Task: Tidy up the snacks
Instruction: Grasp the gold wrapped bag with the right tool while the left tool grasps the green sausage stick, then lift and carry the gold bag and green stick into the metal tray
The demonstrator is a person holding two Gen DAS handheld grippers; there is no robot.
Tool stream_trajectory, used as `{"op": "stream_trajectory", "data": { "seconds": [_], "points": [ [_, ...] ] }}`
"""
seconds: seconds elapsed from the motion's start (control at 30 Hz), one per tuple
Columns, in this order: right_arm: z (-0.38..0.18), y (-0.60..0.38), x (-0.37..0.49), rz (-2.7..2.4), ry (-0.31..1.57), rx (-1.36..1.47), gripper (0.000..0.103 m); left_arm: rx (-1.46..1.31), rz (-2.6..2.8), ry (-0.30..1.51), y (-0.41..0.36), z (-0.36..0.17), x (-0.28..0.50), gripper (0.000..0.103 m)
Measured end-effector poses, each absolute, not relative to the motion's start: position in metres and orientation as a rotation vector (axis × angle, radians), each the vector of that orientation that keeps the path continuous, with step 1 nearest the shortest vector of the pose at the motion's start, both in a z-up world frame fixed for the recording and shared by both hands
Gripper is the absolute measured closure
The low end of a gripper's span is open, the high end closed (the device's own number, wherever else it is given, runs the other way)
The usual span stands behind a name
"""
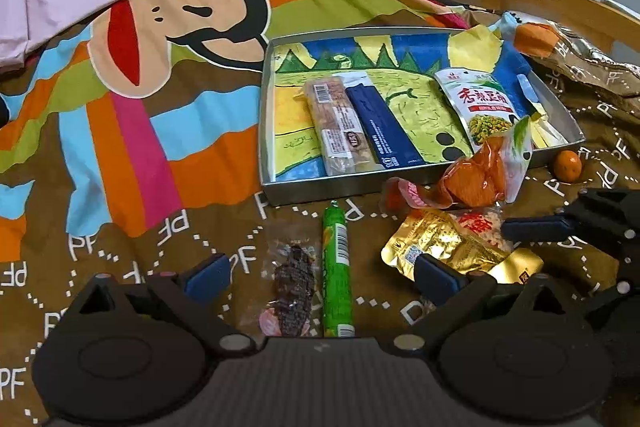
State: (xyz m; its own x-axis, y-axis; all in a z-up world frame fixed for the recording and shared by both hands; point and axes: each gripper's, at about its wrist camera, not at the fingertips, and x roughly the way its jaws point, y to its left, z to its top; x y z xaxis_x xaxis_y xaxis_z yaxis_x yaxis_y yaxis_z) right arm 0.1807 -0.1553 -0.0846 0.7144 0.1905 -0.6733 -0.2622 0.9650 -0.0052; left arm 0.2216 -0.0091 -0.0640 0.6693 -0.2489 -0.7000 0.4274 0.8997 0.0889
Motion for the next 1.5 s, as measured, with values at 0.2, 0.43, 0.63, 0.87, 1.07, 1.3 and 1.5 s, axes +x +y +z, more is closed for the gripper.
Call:
{"op": "stream_trajectory", "data": {
  "seconds": [0.2,0.43,0.63,0.87,1.07,1.3,1.5],
  "points": [
    [-0.084,-0.162,0.175,0.228,0.749,-0.087,0.043,0.258,-0.445,0.776,-0.013,-0.073,0.222,0.023],
    [-0.079,-0.167,0.169,0.183,0.788,-0.087,0.043,0.255,-0.482,0.801,-0.015,-0.081,0.228,0.040],
    [-0.079,-0.171,0.169,0.176,0.792,-0.070,0.042,0.277,-0.498,0.812,-0.024,-0.089,0.235,0.048],
    [-0.082,-0.167,0.173,0.204,0.769,-0.072,0.041,0.240,-0.459,0.858,-0.026,-0.093,0.246,0.053],
    [-0.085,-0.173,0.178,0.221,0.775,-0.022,0.041,0.214,-0.418,0.898,-0.027,-0.094,0.252,0.072],
    [-0.082,-0.170,0.174,0.225,0.796,-0.039,0.044,0.137,-0.376,1.003,-0.022,-0.092,0.253,0.083],
    [-0.075,-0.157,0.157,0.215,0.774,-0.174,0.045,-0.024,-0.356,1.120,-0.006,-0.089,0.253,0.084]
  ]
}}
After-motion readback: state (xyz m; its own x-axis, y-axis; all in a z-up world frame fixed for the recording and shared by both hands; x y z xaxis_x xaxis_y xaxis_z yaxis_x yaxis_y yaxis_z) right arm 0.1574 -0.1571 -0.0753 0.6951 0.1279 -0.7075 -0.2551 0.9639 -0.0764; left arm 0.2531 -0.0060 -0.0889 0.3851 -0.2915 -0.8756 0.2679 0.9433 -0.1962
